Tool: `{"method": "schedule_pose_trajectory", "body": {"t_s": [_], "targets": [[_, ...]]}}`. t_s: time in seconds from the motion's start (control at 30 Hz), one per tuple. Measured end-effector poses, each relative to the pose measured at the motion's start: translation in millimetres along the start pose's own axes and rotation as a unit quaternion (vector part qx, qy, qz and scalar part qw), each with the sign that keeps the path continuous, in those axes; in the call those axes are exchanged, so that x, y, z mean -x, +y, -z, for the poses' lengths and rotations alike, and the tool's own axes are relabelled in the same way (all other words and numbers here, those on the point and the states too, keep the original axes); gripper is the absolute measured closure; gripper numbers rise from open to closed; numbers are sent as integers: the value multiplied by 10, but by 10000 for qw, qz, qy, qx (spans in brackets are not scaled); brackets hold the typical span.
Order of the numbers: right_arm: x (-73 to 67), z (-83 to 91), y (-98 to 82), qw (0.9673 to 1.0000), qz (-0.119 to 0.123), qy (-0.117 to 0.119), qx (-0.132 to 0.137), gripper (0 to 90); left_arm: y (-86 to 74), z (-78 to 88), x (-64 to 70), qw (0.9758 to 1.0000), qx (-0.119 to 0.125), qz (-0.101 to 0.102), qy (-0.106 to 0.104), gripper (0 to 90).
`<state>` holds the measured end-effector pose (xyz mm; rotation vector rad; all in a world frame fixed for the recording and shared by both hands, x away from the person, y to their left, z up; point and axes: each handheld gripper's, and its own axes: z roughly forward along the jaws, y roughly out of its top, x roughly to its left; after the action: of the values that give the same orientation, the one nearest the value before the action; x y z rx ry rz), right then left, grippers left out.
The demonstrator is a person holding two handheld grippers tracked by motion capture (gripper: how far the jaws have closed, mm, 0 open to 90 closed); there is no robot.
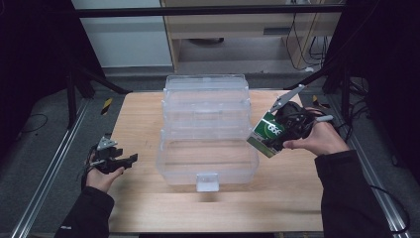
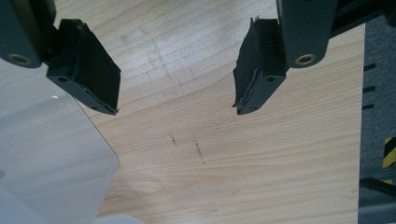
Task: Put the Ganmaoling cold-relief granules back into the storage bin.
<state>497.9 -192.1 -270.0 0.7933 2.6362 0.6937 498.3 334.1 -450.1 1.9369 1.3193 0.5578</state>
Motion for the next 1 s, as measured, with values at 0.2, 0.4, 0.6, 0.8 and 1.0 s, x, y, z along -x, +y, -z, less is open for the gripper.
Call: {"method": "schedule_pose_trajectory", "body": {"t_s": [0.2, 0.4, 0.6, 0.8, 1.0], "targets": [[6, -72, 95, 9989, 413, 230, 47, 176, 0, -5, -4, 10000, -10, 15, -11, 306], [19, -146, 173, 9971, 607, 459, 64, 176, 11, -32, 10, 10000, -42, 22, -37, 305], [-18, -219, 273, 9938, 924, 606, 109, 176, 9, -29, 14, 10000, -32, 15, -37, 304], [-76, -285, 379, 9887, 1298, 740, 115, 175, 9, -32, 12, 10000, -35, 8, -51, 305], [-107, -376, 456, 9844, 1546, 835, -64, 175, 6, -21, 4, 10000, -29, -8, -50, 304]]}}
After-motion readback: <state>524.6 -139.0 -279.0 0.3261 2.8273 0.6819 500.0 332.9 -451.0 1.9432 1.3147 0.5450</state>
